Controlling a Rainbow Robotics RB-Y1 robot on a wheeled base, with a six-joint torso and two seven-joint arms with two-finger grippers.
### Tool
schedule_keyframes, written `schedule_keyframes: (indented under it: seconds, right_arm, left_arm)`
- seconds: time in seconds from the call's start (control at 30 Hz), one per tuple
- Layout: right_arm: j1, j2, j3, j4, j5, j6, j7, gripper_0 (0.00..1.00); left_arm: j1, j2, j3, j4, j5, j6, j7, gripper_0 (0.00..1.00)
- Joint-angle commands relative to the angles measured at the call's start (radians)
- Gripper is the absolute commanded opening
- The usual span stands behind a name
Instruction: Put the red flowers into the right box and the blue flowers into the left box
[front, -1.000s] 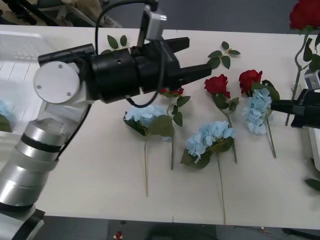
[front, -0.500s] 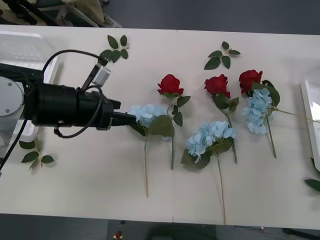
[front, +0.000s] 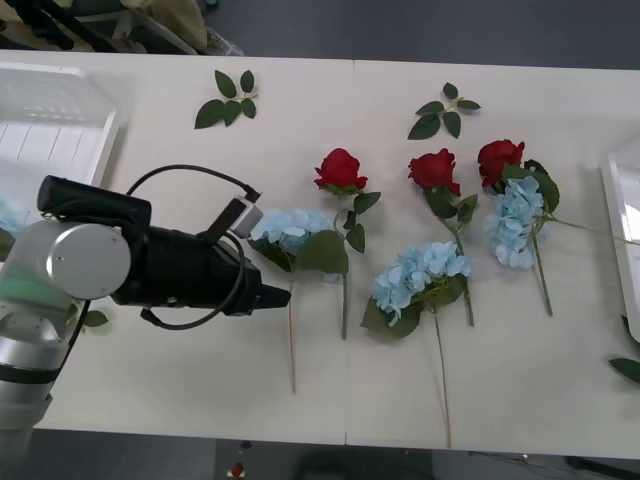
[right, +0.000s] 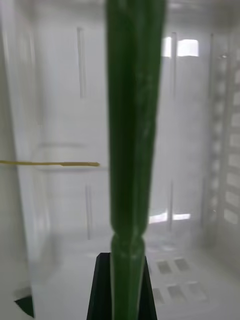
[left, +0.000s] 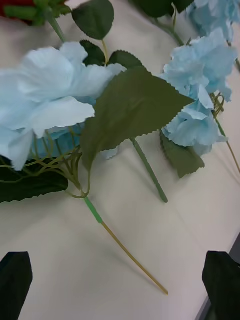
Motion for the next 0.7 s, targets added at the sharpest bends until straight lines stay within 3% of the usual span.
schedule_keyframes:
  seconds: [0.03, 0.4, 0.5, 0.63, 0.7]
  right_arm:
    - [0.033, -0.034, 0.034, -0.019, 0.07, -0.044, -0.024, 0.0]
    - [0.054, -0.033, 0.118, 0.058, 0.162, -0.169, -0.052, 0.0]
    - [0.051, -0.033, 0.121, 0.085, 0.158, -0.189, -0.055, 0.0]
    - [0.047, -0.033, 0.123, 0.112, 0.154, -0.218, -0.055, 0.0]
    - [0.047, -0.033, 0.123, 0.112, 0.151, -0.226, -0.05, 0.0]
  left_arm:
    - [-0.042, -0.041, -0.041, 0.052, -0.048, -0.048, 0.069, 1.0]
    - [-0.171, -0.103, -0.122, 0.258, -0.178, -0.084, 0.067, 1.0]
    - [-0.212, -0.101, -0.163, 0.321, -0.186, -0.111, 0.067, 0.95]
    - [-0.258, -0.099, -0.199, 0.404, -0.186, -0.144, 0.07, 0.82]
    - [-0.272, -0.099, -0.208, 0.425, -0.186, -0.148, 0.07, 0.67]
